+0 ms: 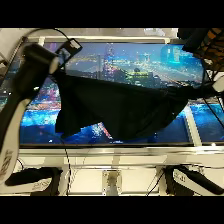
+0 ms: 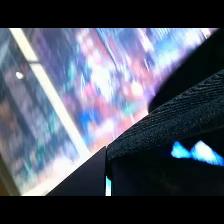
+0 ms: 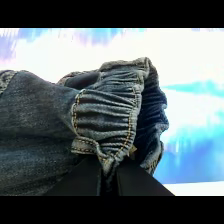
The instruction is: Fold the clothes and pants, and hang the long-sleeved shirts on hangers.
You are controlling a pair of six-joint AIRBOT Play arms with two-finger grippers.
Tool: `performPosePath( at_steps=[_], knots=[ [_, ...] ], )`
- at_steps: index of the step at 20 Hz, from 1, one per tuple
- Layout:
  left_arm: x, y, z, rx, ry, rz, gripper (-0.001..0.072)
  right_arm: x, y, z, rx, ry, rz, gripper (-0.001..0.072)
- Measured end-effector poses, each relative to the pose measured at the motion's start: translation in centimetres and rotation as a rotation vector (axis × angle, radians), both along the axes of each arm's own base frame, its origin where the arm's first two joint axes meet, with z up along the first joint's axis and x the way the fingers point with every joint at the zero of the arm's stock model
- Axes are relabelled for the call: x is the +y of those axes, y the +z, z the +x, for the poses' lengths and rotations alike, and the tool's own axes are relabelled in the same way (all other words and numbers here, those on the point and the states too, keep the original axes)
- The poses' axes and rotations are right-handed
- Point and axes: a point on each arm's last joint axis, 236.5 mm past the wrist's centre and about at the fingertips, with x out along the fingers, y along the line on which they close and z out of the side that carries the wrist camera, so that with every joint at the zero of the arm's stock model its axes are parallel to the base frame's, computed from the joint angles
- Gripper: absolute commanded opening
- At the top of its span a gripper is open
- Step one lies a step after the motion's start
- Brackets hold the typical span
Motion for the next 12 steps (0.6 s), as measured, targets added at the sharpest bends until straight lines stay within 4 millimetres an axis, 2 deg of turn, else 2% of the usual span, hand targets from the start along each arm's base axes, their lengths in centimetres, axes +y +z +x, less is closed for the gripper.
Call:
performPosePath(
  at_steps=[3,5,7,8,9,10,12],
  knots=[
    [-1.2,-3.0,5.0,-0.059,-0.069,0.033,0.0019,-1.4,-3.6,3.5,-0.027,-0.021,-0.021,0.002],
    [-2.0,-3.0,8.4,-0.167,-0.122,0.079,0.0019,-2.0,-4.6,5.6,-0.076,-0.026,-0.036,0.002],
    [-2.5,-1.5,11.2,-0.301,-0.164,0.126,0.0019,-2.7,-3.7,8.1,-0.168,-0.028,-0.06,0.0021],
    [-2.7,-0.6,12.3,-0.36,-0.179,0.142,0.0019,-3.0,-2.6,9.4,-0.219,-0.03,-0.071,0.0051],
    [-2.6,-0.1,13.1,-0.402,-0.178,0.141,0.0026,-3.3,-1.5,10.4,-0.26,-0.03,-0.082,0.0156],
    [-2.3,0.4,13.6,-0.436,-0.168,0.142,0.0098,-3.6,-0.1,11.4,-0.303,-0.029,-0.097,0.0259],
    [-0.7,1.1,14.1,-0.477,-0.112,0.141,0.0579,-4.2,2.4,12.7,-0.354,-0.026,-0.124,0.0363]
  ],
)
